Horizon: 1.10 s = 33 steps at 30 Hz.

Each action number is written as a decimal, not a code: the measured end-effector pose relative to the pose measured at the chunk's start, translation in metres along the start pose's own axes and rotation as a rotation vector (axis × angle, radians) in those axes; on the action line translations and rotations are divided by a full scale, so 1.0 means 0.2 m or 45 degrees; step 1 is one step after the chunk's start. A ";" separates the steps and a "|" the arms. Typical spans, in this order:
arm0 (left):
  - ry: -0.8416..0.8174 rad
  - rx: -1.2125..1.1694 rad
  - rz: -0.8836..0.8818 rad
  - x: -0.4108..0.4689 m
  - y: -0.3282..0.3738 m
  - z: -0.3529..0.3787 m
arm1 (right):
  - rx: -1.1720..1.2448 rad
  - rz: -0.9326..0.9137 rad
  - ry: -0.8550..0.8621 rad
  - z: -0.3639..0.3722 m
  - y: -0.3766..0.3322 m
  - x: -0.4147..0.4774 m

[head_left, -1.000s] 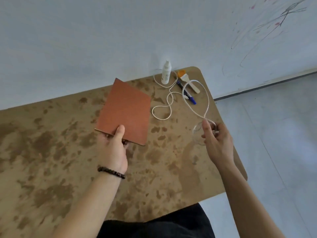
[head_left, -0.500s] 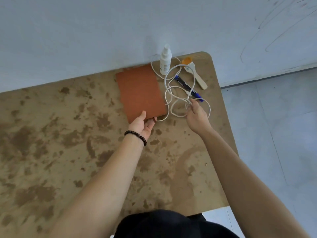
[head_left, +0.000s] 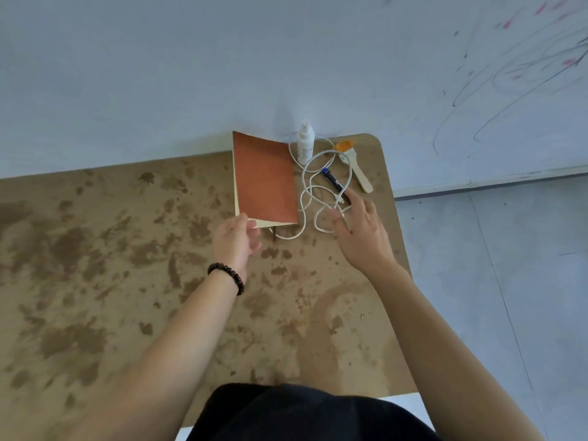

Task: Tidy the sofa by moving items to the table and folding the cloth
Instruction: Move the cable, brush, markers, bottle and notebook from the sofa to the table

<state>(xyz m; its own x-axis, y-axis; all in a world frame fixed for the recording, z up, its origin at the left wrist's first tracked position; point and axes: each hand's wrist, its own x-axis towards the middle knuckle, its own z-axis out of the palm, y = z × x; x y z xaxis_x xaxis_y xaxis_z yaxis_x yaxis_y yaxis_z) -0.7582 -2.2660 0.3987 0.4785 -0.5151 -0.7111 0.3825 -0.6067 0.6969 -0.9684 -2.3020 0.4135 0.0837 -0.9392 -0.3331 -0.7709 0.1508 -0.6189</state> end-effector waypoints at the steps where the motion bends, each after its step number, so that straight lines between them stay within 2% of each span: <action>1: 0.032 -0.004 0.139 -0.11 0.01 -0.05 | 0.050 -0.041 0.041 -0.04 -0.01 -0.08; 4: 0.077 0.002 0.451 -0.42 -0.02 -0.23 | 0.293 -0.098 0.115 -0.12 0.00 -0.33; 8: 0.166 0.088 0.726 -0.78 -0.24 -0.51 | 0.481 -0.119 0.135 -0.14 0.11 -0.66; 10: 0.327 0.085 0.723 -0.97 -0.41 -0.64 | 0.491 -0.169 0.096 -0.10 0.18 -0.81; 15: 0.838 0.076 0.581 -1.36 -0.82 -0.94 | 0.458 -0.223 -0.172 0.02 0.26 -1.06; 17: 1.010 -0.014 0.538 -1.50 -0.92 -1.06 | 0.448 -0.288 -0.273 0.08 0.22 -1.11; 21: 1.306 -0.153 0.604 -1.75 -1.04 -1.29 | 0.383 -0.535 -0.446 0.19 0.03 -1.19; 25: 1.570 -0.325 0.700 -1.99 -1.18 -1.53 | 0.333 -0.872 -0.561 0.32 -0.27 -1.38; 28: 1.724 -0.437 0.723 -2.20 -1.41 -1.71 | 0.300 -1.074 -0.617 0.47 -0.44 -1.64; 33: 1.881 -0.651 0.543 -2.57 -1.94 -2.02 | 0.170 -1.227 -0.846 0.85 -0.54 -2.25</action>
<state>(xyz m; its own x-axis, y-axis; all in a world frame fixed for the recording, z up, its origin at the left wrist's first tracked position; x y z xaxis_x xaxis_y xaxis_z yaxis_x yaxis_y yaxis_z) -0.8332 -1.5210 0.5307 0.8000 0.5994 0.0270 0.0944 -0.1701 0.9809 -0.8153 -1.8426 0.5086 0.9386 -0.3436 0.0321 -0.1403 -0.4648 -0.8742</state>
